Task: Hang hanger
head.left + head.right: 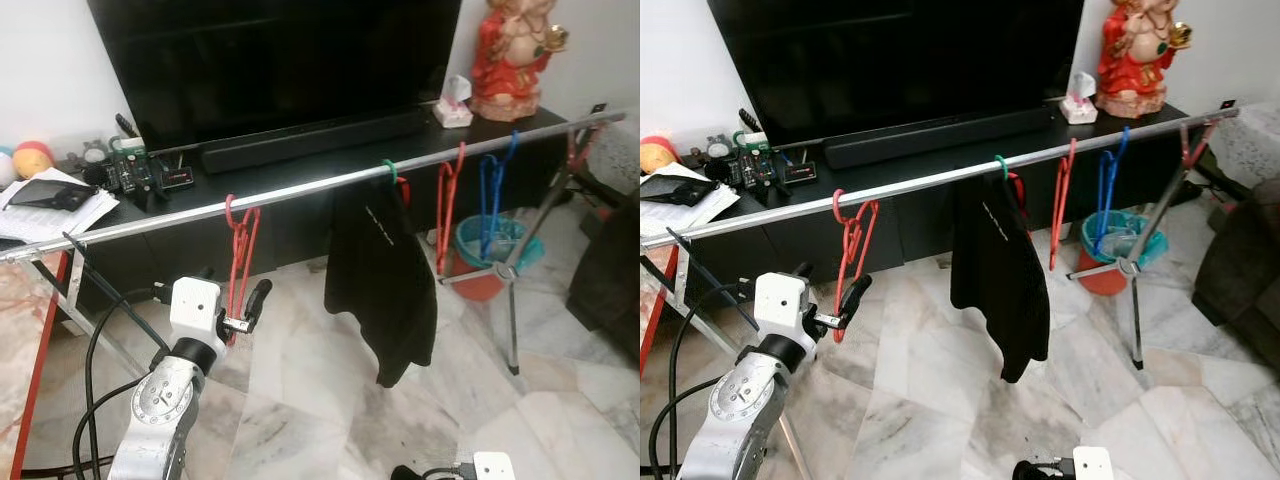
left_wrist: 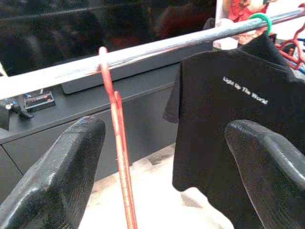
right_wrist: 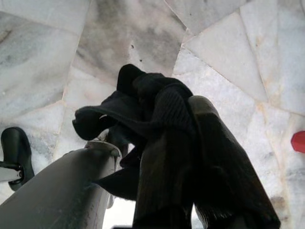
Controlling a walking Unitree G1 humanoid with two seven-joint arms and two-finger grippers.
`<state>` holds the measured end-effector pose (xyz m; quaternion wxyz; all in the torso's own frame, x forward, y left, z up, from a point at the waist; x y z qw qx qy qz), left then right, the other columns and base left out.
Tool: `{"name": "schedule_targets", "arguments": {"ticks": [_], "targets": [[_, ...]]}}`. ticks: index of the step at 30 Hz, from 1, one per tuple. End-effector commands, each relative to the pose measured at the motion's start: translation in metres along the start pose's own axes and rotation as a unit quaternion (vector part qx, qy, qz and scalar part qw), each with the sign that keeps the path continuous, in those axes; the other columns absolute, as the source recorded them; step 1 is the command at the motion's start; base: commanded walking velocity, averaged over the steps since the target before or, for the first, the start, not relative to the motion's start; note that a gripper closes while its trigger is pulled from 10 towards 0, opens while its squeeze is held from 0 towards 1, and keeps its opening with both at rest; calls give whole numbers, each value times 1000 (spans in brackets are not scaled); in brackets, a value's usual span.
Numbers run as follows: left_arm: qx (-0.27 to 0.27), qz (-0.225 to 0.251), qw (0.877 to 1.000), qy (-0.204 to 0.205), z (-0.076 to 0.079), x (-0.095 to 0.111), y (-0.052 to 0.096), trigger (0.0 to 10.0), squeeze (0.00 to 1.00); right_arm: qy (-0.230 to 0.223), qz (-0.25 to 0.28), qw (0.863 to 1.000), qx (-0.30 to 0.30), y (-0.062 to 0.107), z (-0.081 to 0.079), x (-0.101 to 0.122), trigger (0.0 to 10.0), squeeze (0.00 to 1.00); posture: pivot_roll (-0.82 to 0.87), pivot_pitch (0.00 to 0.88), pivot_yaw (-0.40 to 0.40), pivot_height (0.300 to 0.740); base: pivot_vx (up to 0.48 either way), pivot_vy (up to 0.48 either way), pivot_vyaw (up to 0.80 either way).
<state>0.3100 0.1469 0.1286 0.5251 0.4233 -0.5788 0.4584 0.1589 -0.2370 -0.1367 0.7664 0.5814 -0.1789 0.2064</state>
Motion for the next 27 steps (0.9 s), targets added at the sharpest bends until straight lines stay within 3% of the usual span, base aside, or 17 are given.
{"name": "schedule_targets", "arguments": {"ticks": [1, 5, 23, 27], "targets": [[9, -5, 1000, 8, -4, -1, 0, 10000, 0, 6, 6, 1000, -3, 0, 0, 0, 10000, 0, 77, 0, 24, 732, 304, 0, 800], [12, -7, 1000, 8, -6, -2, 1, 10000, 0, -4, 4, 1000, -7, 0, 1, 0, 10000, 0, 77, 0, 25, 732, 306, 0, 800], [12, -10, 1000, 8, -7, -3, -1, 10000, 0, -31, -1, 999, -32, 0, 27, -4, 10000, 0, 79, 0, 22, 732, 304, 0, 0], [-4, -35, 999, 10, -3, -11, -1, 10000, 0, -34, -6, 999, -34, 1, 32, -8, 10000, 0, 81, 0, 21, 732, 200, 0, 0]]}}
Point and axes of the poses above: a point about 5 cm out from each wrist's last joint towards the gripper, its own y axis pointing back from the gripper into the wrist, its own x axis along the axis of the wrist's last joint, z = x × y, the point moved 5 cm from there along -y, pointing out of the wrist towards the gripper, and after that the axes turned 3 degrees about y, right-handed, at the moved point
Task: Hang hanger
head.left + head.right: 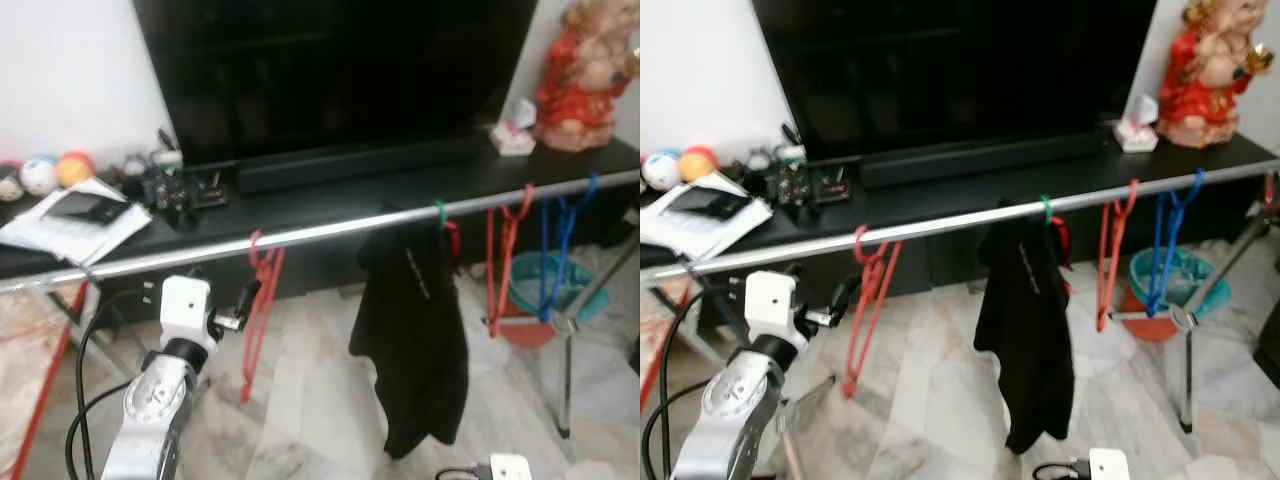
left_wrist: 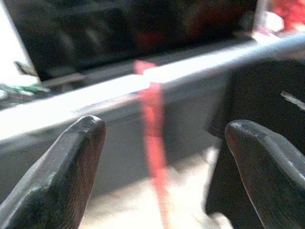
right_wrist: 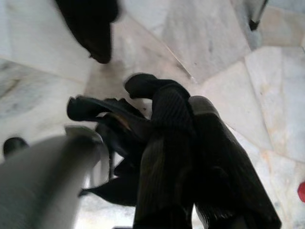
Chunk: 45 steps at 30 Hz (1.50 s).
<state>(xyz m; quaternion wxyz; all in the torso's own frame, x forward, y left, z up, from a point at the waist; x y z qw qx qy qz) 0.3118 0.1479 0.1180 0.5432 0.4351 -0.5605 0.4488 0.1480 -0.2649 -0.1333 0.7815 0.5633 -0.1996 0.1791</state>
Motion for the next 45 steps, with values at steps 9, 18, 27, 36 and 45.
{"name": "schedule_targets", "arguments": {"ticks": [9, 18, 27, 36, 45], "targets": [[20, -64, 997, 31, -10, -17, -7, 10000, 0, -12, -5, 1000, -1, 1, 7, -4, 10000, 0, 85, 0, 17, 732, 0, 0, 0], [0, -96, 995, 22, -6, -18, -29, 10000, 0, -10, -11, 1000, 4, 2, -1, -8, 10000, 0, 82, 0, 19, 732, 0, 0, 0], [-5, -135, 991, -6, -3, -27, -56, 10000, 0, -14, -9, 1000, 8, 0, -8, -2, 10000, 0, 65, 0, 25, 732, 0, 0, 0], [10, -170, 985, -14, 3, -40, -73, 10000, 0, -16, -10, 1000, 5, -1, -5, 0, 10000, 0, 54, 0, 21, 732, 0, 0, 0], [45, -186, 981, -10, 2, -45, -80, 6588, 0, -13, -12, 1000, 7, -1, -5, -1, 10000, 0, 49, 0, 22, 732, 0, 0, 0]]}}
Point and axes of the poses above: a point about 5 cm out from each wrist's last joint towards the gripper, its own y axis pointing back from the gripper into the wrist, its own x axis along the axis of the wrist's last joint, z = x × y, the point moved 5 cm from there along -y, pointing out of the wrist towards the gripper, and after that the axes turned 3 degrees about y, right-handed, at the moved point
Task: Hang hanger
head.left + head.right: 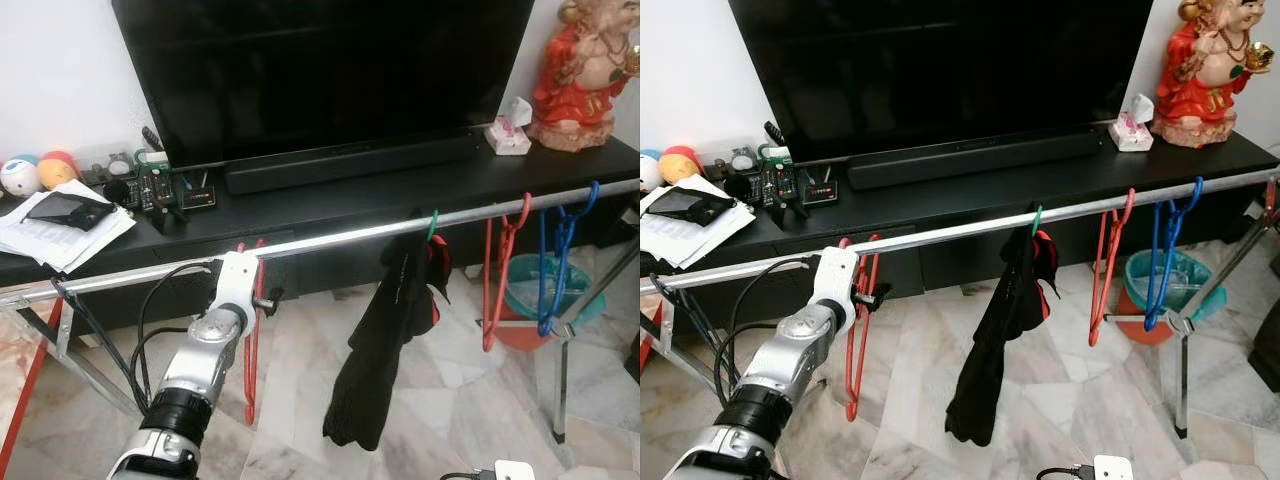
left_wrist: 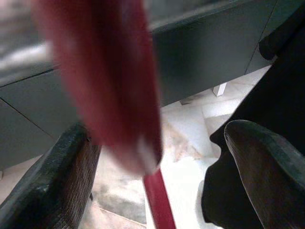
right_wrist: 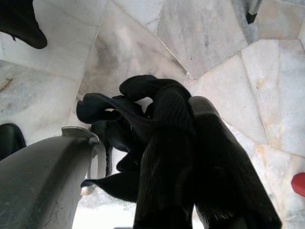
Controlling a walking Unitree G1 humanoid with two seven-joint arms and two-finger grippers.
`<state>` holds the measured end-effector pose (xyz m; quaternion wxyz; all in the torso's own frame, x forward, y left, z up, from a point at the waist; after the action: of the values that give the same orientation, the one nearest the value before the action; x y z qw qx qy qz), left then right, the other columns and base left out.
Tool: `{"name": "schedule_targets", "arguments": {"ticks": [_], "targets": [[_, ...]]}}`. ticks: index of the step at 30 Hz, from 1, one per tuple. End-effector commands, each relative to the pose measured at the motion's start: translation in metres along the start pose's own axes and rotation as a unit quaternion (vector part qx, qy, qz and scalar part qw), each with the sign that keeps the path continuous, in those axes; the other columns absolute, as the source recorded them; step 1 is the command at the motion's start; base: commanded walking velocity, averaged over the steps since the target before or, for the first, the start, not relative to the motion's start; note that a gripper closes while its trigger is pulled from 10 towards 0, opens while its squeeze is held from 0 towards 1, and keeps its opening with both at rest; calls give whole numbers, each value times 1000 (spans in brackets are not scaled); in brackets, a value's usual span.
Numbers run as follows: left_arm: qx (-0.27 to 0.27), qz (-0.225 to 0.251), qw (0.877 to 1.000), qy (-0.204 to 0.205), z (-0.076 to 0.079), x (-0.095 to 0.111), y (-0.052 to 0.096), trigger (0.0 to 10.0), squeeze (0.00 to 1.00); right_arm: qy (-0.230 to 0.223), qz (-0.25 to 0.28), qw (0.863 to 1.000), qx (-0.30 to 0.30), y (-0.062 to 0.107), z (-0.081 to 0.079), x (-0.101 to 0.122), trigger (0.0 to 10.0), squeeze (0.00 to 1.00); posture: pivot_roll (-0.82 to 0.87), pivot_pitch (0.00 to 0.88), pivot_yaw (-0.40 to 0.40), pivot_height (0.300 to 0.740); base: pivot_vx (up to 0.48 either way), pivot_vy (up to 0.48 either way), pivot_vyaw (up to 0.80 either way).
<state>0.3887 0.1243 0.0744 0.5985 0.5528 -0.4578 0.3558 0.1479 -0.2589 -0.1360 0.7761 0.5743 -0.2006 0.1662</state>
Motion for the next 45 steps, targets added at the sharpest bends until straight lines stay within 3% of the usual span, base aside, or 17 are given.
{"name": "schedule_targets", "arguments": {"ticks": [1, 45], "targets": [[13, 0, 1000, 2, -4, 1, -2, 0, 0, -4, -1, 1000, -3, 0, 2, 0, 10000, 0, 46, 0, 24, 732, 0, 0, 0], [18, -3, 1000, -18, -9, -5, 1, 0, 0, -1, 19, 1000, 2, -1, -5, 11, 10000, 0, 60, 0, 22, 732, 0, 0, 0]]}}
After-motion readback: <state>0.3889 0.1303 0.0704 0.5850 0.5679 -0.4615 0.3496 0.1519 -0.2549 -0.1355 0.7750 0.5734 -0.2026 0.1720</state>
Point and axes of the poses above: a point about 5 cm out from each wrist's last joint towards the gripper, its own y axis pointing back from the gripper into the wrist, its own x axis along the axis of the wrist's last joint, z = x × y, the point moved 5 cm from there along -y, pointing out of the wrist towards the gripper, and after that the axes turned 3 degrees about y, right-handed, at the moved point
